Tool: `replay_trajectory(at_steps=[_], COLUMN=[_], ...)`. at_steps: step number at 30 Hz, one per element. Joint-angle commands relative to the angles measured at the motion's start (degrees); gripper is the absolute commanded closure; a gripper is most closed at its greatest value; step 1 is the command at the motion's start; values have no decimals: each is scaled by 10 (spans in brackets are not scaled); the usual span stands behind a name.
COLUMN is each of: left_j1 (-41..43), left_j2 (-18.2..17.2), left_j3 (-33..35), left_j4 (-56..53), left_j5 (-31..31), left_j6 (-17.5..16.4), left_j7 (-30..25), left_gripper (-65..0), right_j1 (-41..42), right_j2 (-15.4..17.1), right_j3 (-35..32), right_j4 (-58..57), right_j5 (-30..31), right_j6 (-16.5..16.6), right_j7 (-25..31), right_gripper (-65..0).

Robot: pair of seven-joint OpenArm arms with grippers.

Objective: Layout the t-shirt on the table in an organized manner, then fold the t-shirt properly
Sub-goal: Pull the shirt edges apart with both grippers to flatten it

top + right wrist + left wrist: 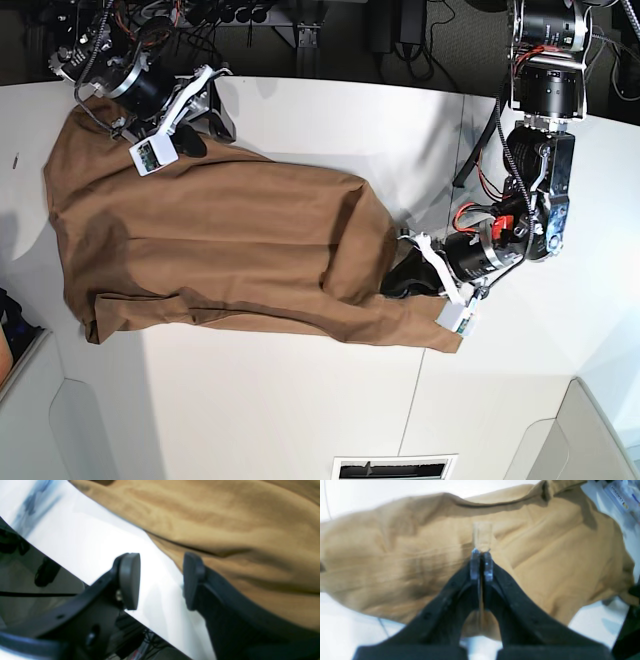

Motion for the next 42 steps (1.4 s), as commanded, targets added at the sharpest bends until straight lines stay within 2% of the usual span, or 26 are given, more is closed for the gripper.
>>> replay_trajectory(at_steps=[1,5,9,16,17,21,25,27,30,33,36,40,42], left_j1=[-4,54,136,263,277,327,366,381,389,390,389,389,389], left_j2=[-19,-58,-90,-89,-88,-84,-84,-83,-69,-51,-42,-42,-42], left_j3=[-13,-68,-147,-280,-298,-354,-375,-374,-374,-374,-375,-375,-375], left_j4=[27,110,165,184,184,184,183,183,182,181,180,179,179], left_j5=[-30,-68,-102,-186,-186,-185,-181,-180,-175,-158,-140,-101,-86], left_j6=[-11,-11,-11,-11,-11,-11,-11,-11,-11,-11,-11,-11,-11], left_j7=[-10,24,28,64,64,64,64,64,64,62,59,46,39], left_gripper=[0,0,0,0,0,0,0,0,0,0,-8,-139,-179], right_j1=[1,2,2,13,19,41,63,70,81,104,137,175,191], right_j2=[5,5,5,5,7,8,8,8,8,9,21,52,69], right_j3=[2,2,2,2,3,30,73,85,83,77,71,71,71], right_j4=[9,9,9,9,9,9,8,2,-25,-84,-159,-226,-239], right_j5=[9,9,7,-23,-24,-26,-31,-39,-45,-57,-70,-70,-70], right_j6=[0,0,0,0,0,-21,-49,-56,-52,-25,-23,-25,-26], right_j7=[12,12,19,29,29,28,30,31,36,55,61,62,62], right_gripper=[-276,-276,-276,-273,-260,-121,-105,-9,0,0,0,0,0])
